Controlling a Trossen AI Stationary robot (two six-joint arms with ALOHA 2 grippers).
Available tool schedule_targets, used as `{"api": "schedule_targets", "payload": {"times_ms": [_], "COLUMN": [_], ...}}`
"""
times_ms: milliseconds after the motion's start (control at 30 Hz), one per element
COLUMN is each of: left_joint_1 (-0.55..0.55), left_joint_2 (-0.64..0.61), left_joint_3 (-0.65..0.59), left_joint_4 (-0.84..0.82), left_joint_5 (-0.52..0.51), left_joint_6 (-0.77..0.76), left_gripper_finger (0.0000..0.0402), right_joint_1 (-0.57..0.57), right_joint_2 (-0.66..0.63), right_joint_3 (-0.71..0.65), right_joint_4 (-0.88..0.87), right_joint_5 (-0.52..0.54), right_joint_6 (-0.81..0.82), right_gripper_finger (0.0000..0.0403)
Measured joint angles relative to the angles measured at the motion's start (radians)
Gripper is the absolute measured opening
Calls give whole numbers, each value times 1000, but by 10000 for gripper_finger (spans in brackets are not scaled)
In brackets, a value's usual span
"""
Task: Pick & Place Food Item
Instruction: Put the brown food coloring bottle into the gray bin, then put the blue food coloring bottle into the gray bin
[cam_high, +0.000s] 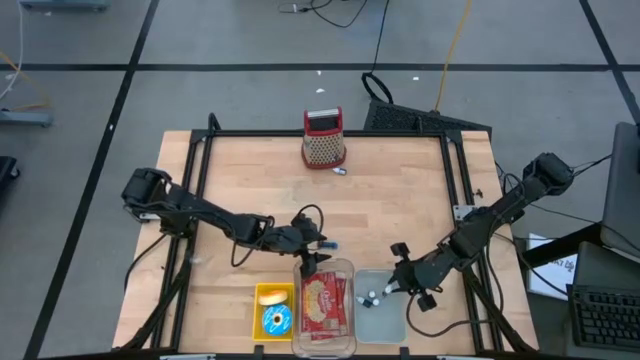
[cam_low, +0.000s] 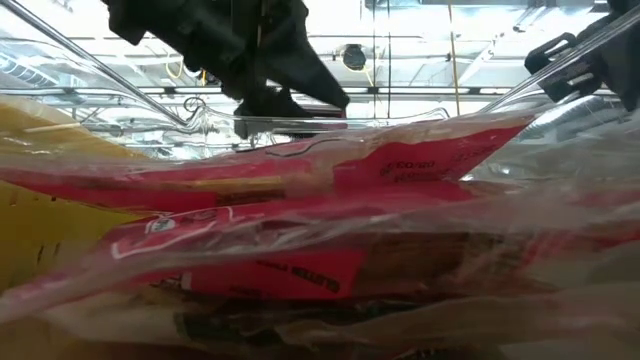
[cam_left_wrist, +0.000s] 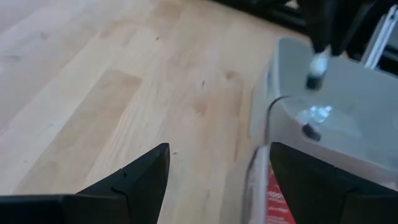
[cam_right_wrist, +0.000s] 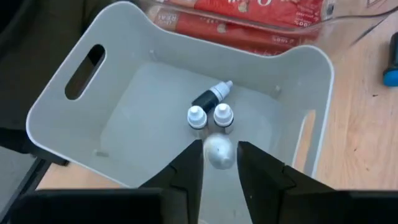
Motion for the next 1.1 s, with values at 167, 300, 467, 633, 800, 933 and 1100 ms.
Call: {"api": "schedule_targets", "payload": {"times_ms": [167, 300, 467, 633, 800, 933, 1100], "left_joint_1": [21, 37, 51, 71, 102, 113, 115], "left_joint_2": [9, 9, 9, 9, 17, 42, 99], "left_joint_3": [0, 0, 0, 0, 0, 4, 5], "left_joint_4": [-11, -20, -76, -134, -171, -160, -75], "left_joint_5": [2, 7, 1, -57, -4, 56, 122], "left_joint_6": [17, 57, 189, 259, 256, 266, 314], "left_gripper_finger": [266, 257, 248, 244, 250, 250, 250], "right_joint_1": [0, -2, -17, -40, -68, -99, -140], "right_joint_2": [0, 0, 0, 0, 0, -1, 0], "right_joint_3": [0, 0, 0, 0, 0, 0, -1], "right_joint_4": [15, 27, 61, 125, 149, 147, 146], "right_joint_5": [-4, 2, 3, 3, 3, 4, 4], "right_joint_6": [0, -1, -37, -122, -179, -180, -181], "right_gripper_finger": [114, 131, 138, 139, 139, 139, 139]}}
